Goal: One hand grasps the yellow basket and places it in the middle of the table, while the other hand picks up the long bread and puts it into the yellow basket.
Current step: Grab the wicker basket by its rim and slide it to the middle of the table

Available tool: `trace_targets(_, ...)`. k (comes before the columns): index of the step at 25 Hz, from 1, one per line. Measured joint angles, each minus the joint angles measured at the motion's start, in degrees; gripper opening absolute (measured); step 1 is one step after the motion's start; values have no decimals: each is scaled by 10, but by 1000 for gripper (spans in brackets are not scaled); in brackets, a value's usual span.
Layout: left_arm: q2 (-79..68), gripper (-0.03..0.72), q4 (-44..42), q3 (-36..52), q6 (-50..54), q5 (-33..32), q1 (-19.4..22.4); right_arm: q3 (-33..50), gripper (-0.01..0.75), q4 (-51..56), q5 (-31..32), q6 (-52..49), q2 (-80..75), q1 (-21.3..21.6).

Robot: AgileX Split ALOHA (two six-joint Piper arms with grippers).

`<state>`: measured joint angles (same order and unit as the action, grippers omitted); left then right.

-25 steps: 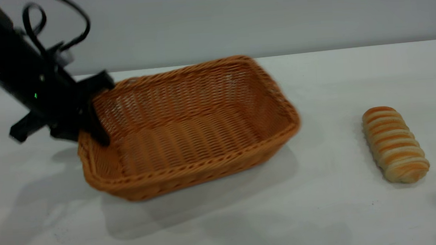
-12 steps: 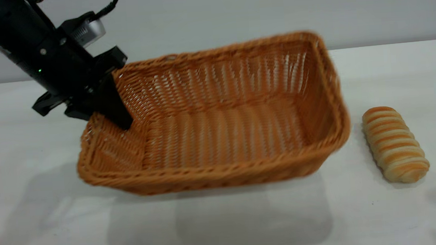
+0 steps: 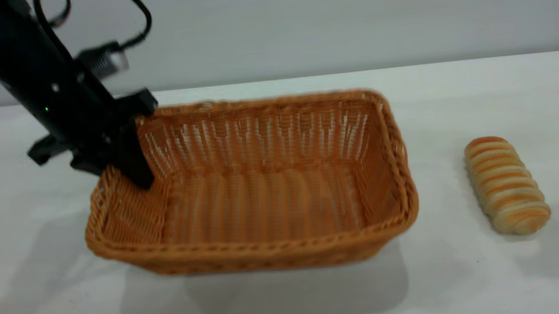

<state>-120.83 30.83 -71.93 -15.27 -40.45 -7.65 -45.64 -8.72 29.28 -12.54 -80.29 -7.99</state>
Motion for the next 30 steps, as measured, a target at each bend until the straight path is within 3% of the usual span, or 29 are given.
trace_targets(8, -31, 134, -1, 0, -9, -2, 0, -2, 437, 0, -58, 1, -77, 0)
trace_targets(10, -31, 201, 1, -1, -19, -3, 0, -10, 468, 0, -66, 2, -90, 0)
trace_targets(16, -31, 544, 8, -3, -24, -15, 0, -55, 566, 2, -75, 2, -137, 0)
trace_targets(19, -31, 653, 9, -3, -24, -24, 0, -80, 591, 1, -75, 2, -165, 0)
trace_targets(30, 11, 630, 2, -17, -39, -38, 0, -154, 591, 4, -56, 2, -322, 0)
